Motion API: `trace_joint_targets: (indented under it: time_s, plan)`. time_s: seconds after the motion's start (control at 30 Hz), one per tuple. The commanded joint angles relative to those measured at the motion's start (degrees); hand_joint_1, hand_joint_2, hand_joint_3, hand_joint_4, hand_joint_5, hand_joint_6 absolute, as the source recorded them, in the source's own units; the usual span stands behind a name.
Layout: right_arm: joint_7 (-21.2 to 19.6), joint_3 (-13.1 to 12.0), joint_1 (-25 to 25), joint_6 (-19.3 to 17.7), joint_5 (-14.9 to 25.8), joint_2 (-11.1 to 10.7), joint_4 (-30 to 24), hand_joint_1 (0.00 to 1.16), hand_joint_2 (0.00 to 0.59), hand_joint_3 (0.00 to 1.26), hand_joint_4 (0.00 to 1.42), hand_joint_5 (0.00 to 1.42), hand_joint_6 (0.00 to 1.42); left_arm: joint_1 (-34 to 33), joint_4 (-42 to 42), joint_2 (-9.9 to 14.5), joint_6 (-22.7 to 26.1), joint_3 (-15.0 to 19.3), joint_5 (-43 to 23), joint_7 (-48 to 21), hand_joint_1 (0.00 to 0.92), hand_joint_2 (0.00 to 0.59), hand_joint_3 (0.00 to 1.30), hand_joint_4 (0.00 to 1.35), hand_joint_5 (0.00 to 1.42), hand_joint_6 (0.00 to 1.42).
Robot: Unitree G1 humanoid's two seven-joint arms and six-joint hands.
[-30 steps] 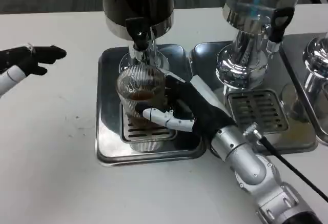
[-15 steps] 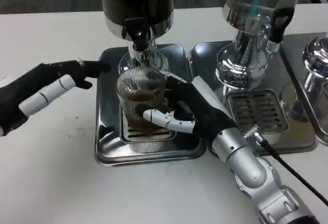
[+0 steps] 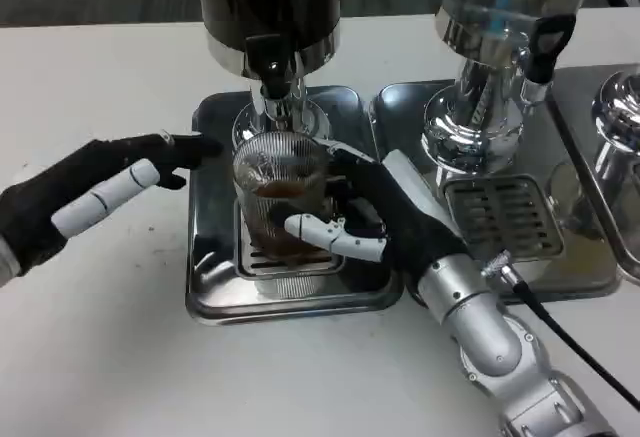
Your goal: Grasp the cup under the faucet to collect the drink, then remove the cup.
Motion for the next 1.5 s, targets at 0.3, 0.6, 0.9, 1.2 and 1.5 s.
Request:
trace_joint_targets:
  time_s: [0.3, 0.6, 0.9, 1.2, 1.5]
  plan:
    - [-2.03, -0.28, 1.8, -0.02, -0.28, -0.08, -1.62, 0.6, 0.225, 0.28, 0.43, 0.45, 0.33, -0.03, 0.22, 0.0, -1.25, -0.32, 0.58, 0.7, 0.0, 0.168, 0.27, 0.16, 0.17, 0.24]
    - [-3.44, -0.42, 2.8, -0.27, -0.57, -0.06, -2.6, 0.6, 0.224, 0.31, 0.45, 0.48, 0.37, 0.17, 0.04, 0.01, -1.46, -0.37, 0.71, 0.77, 0.0, 0.171, 0.27, 0.17, 0.17, 0.24]
    - [-5.39, -0.8, 3.69, -1.11, -0.43, -0.21, -3.67, 0.6, 0.232, 0.34, 0.49, 0.51, 0.41, 0.03, 0.05, 0.0, -1.63, -0.41, 0.67, 0.56, 0.0, 0.174, 0.26, 0.17, 0.17, 0.24]
    - [-6.21, -0.89, 4.69, -1.02, -0.57, -0.36, -5.09, 0.59, 0.236, 0.35, 0.5, 0.52, 0.42, -0.11, 0.2, -0.19, -1.72, -0.59, 0.72, 0.39, 0.0, 0.174, 0.26, 0.17, 0.17, 0.25]
    - [-6.5, -1.14, 5.44, -1.06, -0.68, -0.43, -6.0, 0.59, 0.233, 0.36, 0.5, 0.53, 0.42, 0.08, 0.12, -0.31, -1.81, -0.63, 0.61, 0.33, 0.0, 0.175, 0.26, 0.17, 0.17, 0.25]
